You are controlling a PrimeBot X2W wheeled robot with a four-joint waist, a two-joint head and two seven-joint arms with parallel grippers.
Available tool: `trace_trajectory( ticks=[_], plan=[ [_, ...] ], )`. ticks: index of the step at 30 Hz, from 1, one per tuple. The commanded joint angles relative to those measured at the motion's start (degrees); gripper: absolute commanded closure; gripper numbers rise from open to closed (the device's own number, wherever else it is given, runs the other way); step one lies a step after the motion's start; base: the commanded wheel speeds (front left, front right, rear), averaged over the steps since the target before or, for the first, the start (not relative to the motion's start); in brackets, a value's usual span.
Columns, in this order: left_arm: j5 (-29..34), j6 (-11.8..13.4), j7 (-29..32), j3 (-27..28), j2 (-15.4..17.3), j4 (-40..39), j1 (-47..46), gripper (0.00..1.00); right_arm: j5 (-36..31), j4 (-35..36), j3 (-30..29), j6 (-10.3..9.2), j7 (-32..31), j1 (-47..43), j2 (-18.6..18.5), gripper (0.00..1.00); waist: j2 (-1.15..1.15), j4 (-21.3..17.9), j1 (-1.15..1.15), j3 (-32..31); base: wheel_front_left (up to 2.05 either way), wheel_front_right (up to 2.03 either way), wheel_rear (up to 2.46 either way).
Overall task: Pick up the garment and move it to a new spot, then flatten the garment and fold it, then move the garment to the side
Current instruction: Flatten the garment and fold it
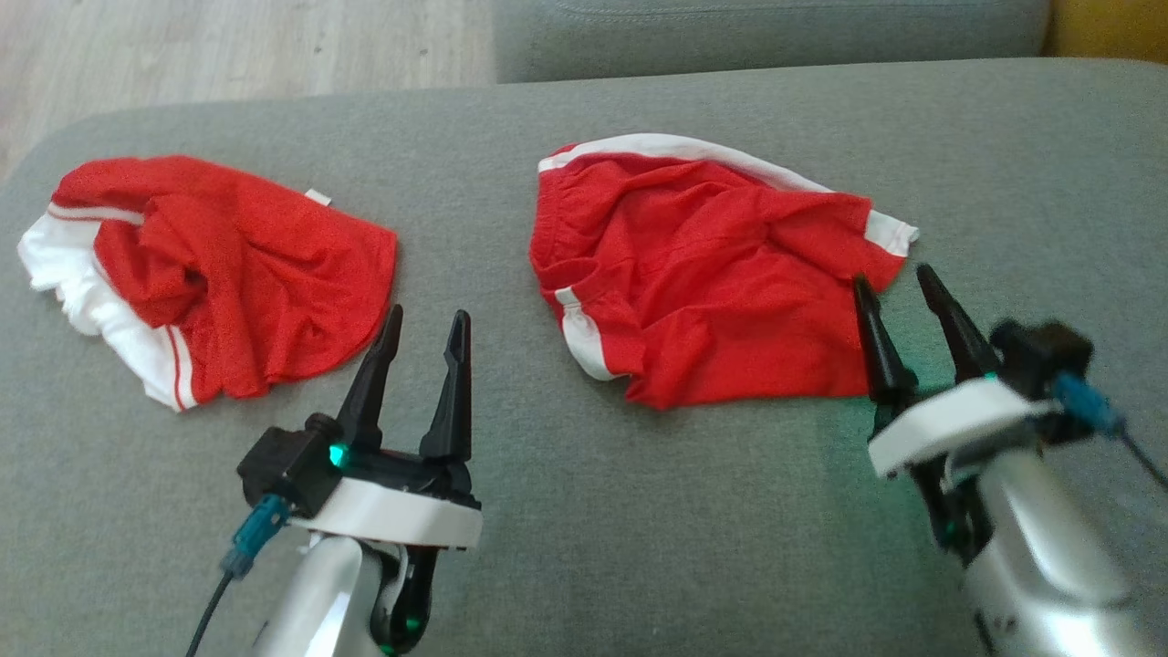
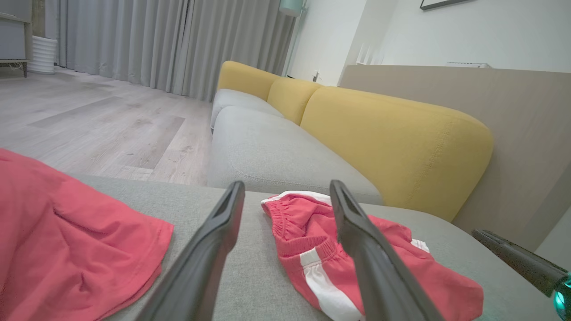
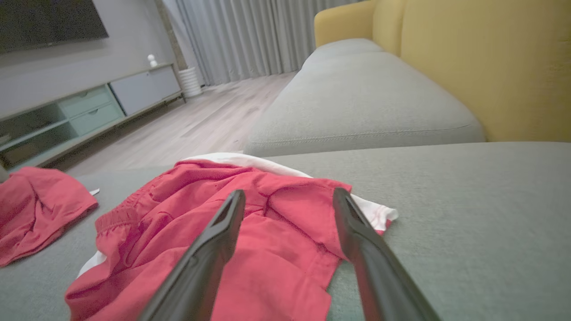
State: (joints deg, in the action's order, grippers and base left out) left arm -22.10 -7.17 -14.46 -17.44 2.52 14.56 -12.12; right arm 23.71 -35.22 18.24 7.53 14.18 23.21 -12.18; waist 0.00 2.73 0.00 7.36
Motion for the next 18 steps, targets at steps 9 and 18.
trace_trajectory(
  ticks=[9,18],
  plan=[
    [0.7,-0.3,-0.5,2.2,0.5,-2.3,-0.3,0.00,-10.9,12.7,-11.9,-0.04,0.4,-13.3,8.9,0.00,0.00,-1.9,0.00,-1.1,0.00,0.00,0.00],
    [0.4,-0.3,-0.5,0.8,0.5,-2.3,-1.7,0.00,-14.3,12.9,-17.4,-0.04,-12.7,-7.7,9.2,0.00,0.00,0.6,0.00,1.1,0.00,0.00,0.00]
  ],
)
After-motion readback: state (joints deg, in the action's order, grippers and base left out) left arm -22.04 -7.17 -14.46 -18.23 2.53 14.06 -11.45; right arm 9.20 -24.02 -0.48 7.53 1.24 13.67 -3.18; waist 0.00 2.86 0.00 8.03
